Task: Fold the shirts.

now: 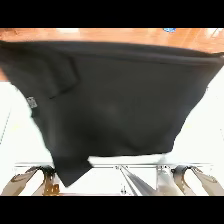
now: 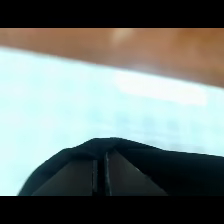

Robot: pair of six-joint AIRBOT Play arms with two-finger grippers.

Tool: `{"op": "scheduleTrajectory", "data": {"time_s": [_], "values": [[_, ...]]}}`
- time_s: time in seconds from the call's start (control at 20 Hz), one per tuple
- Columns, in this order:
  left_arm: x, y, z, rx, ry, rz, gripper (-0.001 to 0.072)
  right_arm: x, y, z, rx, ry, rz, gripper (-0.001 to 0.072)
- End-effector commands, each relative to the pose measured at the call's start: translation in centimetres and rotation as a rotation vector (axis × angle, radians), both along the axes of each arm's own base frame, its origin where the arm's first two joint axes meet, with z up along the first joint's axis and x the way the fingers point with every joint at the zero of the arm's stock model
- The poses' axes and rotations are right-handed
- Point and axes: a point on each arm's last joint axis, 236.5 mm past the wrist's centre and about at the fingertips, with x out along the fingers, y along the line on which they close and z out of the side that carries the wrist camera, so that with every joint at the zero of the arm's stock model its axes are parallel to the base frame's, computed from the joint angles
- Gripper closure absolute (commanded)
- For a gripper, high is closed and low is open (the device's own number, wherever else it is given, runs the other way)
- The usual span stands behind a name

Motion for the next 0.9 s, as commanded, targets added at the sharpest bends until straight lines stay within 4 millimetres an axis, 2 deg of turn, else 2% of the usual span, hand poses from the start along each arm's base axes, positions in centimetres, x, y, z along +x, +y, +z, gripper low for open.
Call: {"op": "scheduleTrajectory", "data": {"time_s": [0.0, 0.1, 0.2, 0.3, 0.4, 0.45, 0.55, 0.65, 0.75, 0.85], "values": [[7.8, -1.7, -10.6, -0.116, 0.157, -0.027, 0.0688, 7.2, -0.7, -8.3, 0.128, 0.122, 0.024, 0.0689], [12.0, -2.9, -15.6, -0.147, 0.215, -0.022, 0.0688, 11.5, -0.3, -13.2, 0.157, 0.175, 0.011, 0.0689], [15.8, -3.7, -19.6, -0.216, 0.285, 0.018, 0.0688, 16.2, 0.2, -16.9, 0.165, 0.177, -0.033, 0.0689], [18.9, -4.1, -22.0, -0.265, 0.331, 0.037, 0.0688, 20.5, -0.8, -19.1, 0.194, 0.183, -0.097, 0.0689], [20.7, -4.4, -23.5, -0.290, 0.371, 0.031, 0.0688, 23.3, -1.2, -20.9, 0.229, 0.220, -0.108, 0.0689], [21.1, -4.5, -24.1, -0.293, 0.391, 0.018, 0.0688, 24.0, -1.2, -21.7, 0.247, 0.245, -0.108, 0.0689], [20.7, -4.9, -24.7, -0.303, 0.446, -0.017, 0.0688, 24.1, -0.7, -23.3, 0.270, 0.306, -0.083, 0.0689], [19.2, -4.5, -24.5, -0.288, 0.499, -0.060, 0.0687, 22.9, -0.3, -23.9, 0.263, 0.355, -0.043, 0.0689], [17.1, -3.8, -24.2, -0.249, 0.550, -0.135, 0.0687, 21.0, -1.0, -23.7, 0.249, 0.399, 0.002, 0.0689], [13.7, -3.9, -25.7, -0.198, 0.665, -0.240, 0.0687, 17.9, -2.0, -25.0, 0.205, 0.514, 0.048, 0.0689]]}}
